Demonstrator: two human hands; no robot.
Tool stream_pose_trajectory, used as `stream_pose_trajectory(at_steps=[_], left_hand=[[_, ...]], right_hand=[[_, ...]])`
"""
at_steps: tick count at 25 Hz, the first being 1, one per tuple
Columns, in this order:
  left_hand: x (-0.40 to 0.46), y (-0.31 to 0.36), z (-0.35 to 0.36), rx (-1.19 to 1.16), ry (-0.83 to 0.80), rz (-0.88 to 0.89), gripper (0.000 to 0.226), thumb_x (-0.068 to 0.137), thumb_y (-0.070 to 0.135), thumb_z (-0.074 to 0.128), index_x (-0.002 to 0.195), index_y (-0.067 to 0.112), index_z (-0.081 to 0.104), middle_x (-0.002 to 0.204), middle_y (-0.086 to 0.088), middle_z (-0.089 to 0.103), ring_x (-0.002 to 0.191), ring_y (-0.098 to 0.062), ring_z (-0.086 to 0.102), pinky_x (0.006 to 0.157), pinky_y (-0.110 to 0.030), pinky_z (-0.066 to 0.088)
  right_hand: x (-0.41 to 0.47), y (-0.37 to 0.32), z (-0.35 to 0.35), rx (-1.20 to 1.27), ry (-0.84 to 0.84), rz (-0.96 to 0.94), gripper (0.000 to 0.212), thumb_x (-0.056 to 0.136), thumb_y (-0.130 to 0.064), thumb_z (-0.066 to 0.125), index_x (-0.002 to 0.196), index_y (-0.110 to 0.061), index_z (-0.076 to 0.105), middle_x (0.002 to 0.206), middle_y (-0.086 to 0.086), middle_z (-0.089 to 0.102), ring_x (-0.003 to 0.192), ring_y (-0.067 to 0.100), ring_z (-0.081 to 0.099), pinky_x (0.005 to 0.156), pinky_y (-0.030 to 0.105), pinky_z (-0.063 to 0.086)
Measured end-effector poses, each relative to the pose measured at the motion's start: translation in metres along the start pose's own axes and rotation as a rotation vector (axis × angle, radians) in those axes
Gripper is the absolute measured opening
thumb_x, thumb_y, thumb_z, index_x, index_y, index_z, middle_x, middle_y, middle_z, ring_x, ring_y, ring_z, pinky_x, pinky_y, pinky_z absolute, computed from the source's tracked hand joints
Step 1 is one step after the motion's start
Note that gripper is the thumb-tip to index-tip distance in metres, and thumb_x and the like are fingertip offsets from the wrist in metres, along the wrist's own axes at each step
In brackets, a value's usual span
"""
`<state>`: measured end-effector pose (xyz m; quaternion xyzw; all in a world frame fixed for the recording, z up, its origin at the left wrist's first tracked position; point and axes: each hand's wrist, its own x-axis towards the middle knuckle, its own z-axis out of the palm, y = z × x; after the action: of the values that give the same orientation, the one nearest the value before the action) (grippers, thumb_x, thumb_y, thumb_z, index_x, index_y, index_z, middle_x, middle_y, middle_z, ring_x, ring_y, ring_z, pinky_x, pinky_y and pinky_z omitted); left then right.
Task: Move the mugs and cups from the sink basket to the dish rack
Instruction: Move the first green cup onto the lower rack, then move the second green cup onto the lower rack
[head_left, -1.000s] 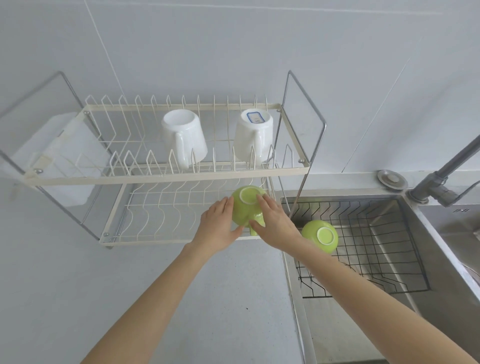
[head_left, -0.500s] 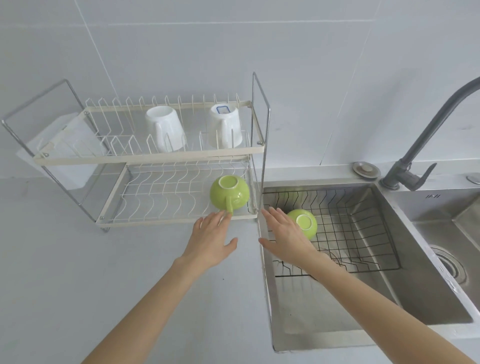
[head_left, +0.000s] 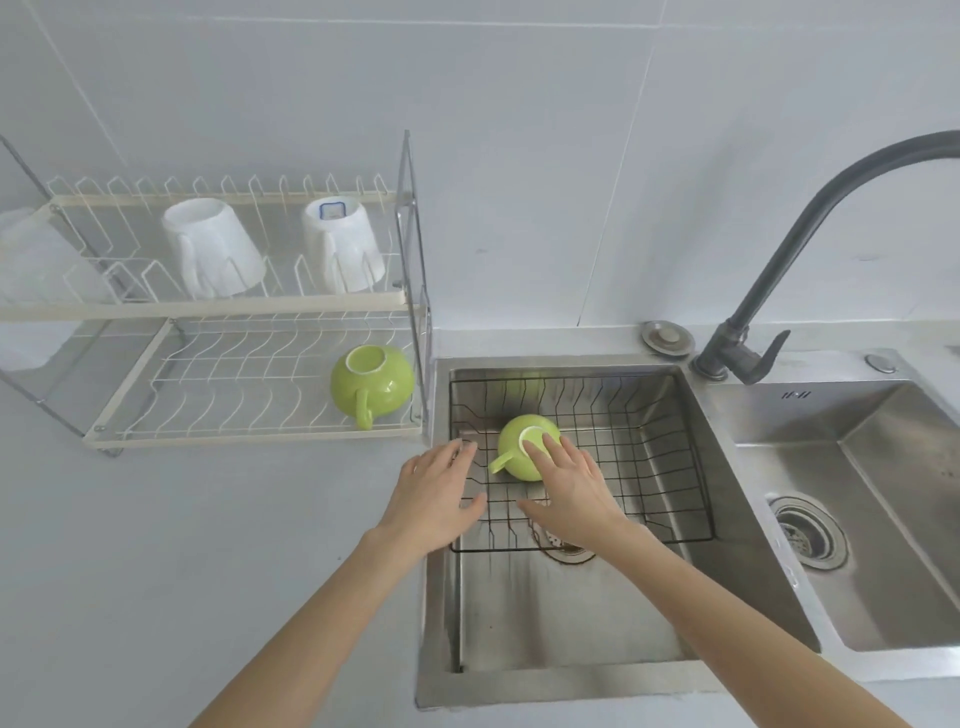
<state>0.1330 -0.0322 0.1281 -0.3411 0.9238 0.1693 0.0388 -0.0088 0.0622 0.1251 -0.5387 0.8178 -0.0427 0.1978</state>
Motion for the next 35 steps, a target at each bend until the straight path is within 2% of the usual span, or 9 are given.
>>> stream_pose_trajectory(at_steps=[10,14,18,23,29,35], left_hand=[[0.062,0.039,0.017,-0.038,-0.086,-0.024,0.062,0.089,0.039,0.043,0.142,0.016,0.02,0.152,-0.003,0.025,0.137,-0.024,0.029,0.113,-0.039,0.026],[0.091,0.038,0.029,-0.082,-0.121,-0.043,0.059,0.089,0.037,0.044,0.141,0.016,0.025,0.148,-0.002,0.032,0.13,-0.025,0.039,0.106,-0.039,0.035],[0.123,0.033,0.042,-0.133,-0.163,-0.077,0.055,0.09,0.035,0.045,0.139,0.015,0.029,0.145,-0.004,0.037,0.128,-0.027,0.042,0.102,-0.039,0.039],[0.162,0.023,0.065,-0.229,-0.211,-0.156,0.056,0.091,0.032,0.045,0.14,0.01,0.027,0.146,-0.009,0.035,0.132,-0.026,0.037,0.106,-0.04,0.037],[0.198,0.01,0.094,-0.357,-0.232,-0.285,0.059,0.09,0.034,0.048,0.139,0.009,0.028,0.146,-0.011,0.035,0.133,-0.028,0.037,0.108,-0.042,0.036],[0.21,0.005,0.111,-0.489,-0.191,-0.336,0.055,0.089,0.026,0.052,0.136,0.008,0.031,0.14,-0.014,0.043,0.126,-0.029,0.043,0.105,-0.036,0.035]], right_hand=[[0.029,0.055,-0.008,0.129,-0.031,0.038,0.07,0.09,-0.038,0.05,0.148,-0.02,0.013,0.159,0.009,0.011,0.147,0.024,0.004,0.12,0.039,0.007],[0.048,0.068,0.001,0.269,-0.059,0.109,0.068,0.09,-0.034,0.051,0.147,-0.016,0.02,0.156,0.011,0.021,0.145,0.025,0.016,0.119,0.038,0.015],[0.07,0.077,0.016,0.443,-0.099,0.199,0.063,0.09,-0.028,0.053,0.144,-0.01,0.027,0.147,0.013,0.036,0.137,0.028,0.032,0.112,0.037,0.029],[0.1,0.089,0.034,0.651,-0.188,0.334,0.061,0.092,-0.025,0.05,0.146,-0.011,0.023,0.144,0.014,0.038,0.133,0.028,0.038,0.105,0.032,0.034],[0.132,0.096,0.065,0.818,-0.204,0.528,0.061,0.092,-0.029,0.048,0.145,-0.015,0.023,0.131,0.016,0.053,0.12,0.031,0.05,0.092,0.031,0.039],[0.146,0.099,0.081,0.921,-0.142,0.611,0.06,0.093,-0.033,0.046,0.145,-0.014,0.022,0.13,0.017,0.054,0.12,0.033,0.052,0.096,0.034,0.041]])
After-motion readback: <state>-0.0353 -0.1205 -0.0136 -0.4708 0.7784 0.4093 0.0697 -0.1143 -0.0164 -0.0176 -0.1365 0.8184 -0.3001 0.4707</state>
